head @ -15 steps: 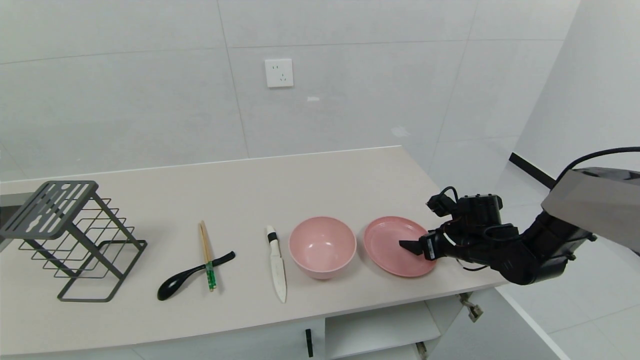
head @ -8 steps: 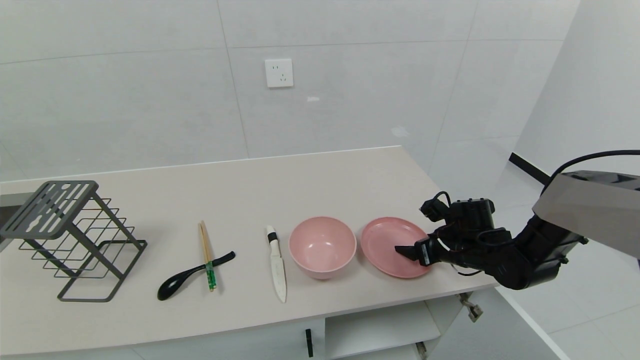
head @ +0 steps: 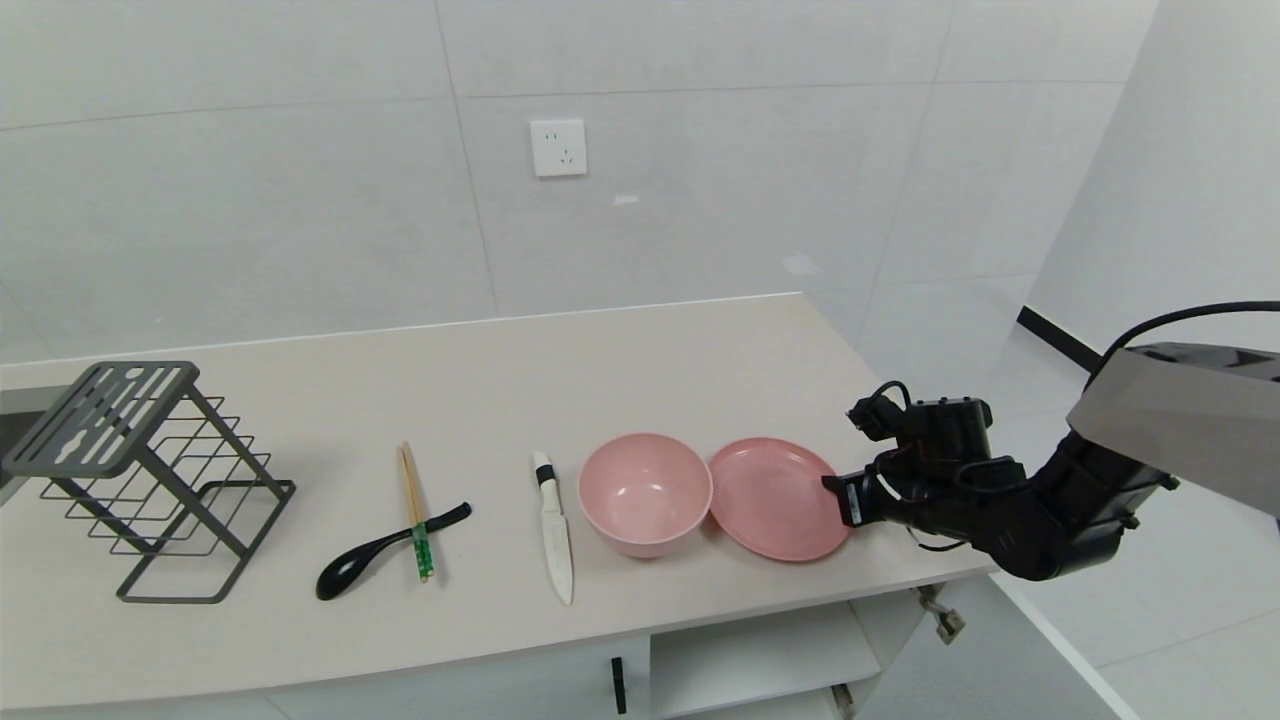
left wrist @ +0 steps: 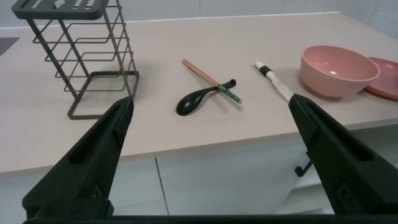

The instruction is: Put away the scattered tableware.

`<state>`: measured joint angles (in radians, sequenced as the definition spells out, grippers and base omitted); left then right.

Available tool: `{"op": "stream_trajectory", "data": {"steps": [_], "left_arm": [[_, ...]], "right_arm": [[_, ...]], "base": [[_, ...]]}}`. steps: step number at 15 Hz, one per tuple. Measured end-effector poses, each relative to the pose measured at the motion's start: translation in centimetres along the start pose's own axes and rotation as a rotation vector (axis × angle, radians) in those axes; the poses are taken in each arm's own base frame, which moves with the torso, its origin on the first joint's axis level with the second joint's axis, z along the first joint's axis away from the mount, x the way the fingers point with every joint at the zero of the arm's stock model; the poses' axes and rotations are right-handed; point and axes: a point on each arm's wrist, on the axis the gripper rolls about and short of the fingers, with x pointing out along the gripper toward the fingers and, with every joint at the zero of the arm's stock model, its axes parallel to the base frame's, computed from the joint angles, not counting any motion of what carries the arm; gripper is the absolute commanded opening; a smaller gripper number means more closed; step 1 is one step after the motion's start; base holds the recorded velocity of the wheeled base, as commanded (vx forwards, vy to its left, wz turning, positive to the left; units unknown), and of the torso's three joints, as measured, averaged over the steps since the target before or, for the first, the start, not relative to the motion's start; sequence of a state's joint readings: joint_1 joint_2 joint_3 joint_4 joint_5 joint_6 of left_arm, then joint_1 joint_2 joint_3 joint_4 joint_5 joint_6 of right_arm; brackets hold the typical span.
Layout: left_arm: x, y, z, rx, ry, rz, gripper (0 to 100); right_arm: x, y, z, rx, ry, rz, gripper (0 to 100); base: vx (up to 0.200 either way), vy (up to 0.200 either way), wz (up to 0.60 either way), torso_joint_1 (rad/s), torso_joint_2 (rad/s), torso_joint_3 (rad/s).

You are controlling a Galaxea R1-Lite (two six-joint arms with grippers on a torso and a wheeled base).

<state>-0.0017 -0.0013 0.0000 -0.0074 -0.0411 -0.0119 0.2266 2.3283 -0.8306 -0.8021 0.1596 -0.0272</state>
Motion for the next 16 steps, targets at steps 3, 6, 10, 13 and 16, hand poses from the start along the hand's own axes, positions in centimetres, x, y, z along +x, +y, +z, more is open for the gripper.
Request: {"op": "stream_trajectory", "data": {"steps": [3,6,10,13,16], "left_arm": [[0.0,0.0,0.0,0.001,0.000,-0.001,100],[0.0,-0.1,0.0,0.048,0.001,-0.052,100],[0.0,-0.2,0.2,0.082,-0.019,-0.076,100],[0.0,-0.2,0.4,0.103,-0.042,-0.074,100],[-0.1,-0.2,1.7,0.136,-0.170,-0.070,100]], "right_arm": [[-1.2,0.2,0.9,-0.005,-0.021,-0.005,0],[-3.7,0.8,2.2,-0.019,-0.076,-0.003,0],[-8.1,1.7,2.4,-0.044,-0.230,-0.007,0],[-11.6,2.4,1.5,-0.037,-0.277,-0.002,0],[-15.2,2.9,0.9,-0.040,-0.317,-0.002,0]], "base": [[0.000,0.000,0.00,0.000,0.00,0.000],[0.000,0.000,0.00,0.000,0.00,0.000],[0.000,0.000,0.00,0.000,0.00,0.000],[0.000,0.000,0.00,0.000,0.00,0.000],[0.000,0.000,0.00,0.000,0.00,0.000]]}}
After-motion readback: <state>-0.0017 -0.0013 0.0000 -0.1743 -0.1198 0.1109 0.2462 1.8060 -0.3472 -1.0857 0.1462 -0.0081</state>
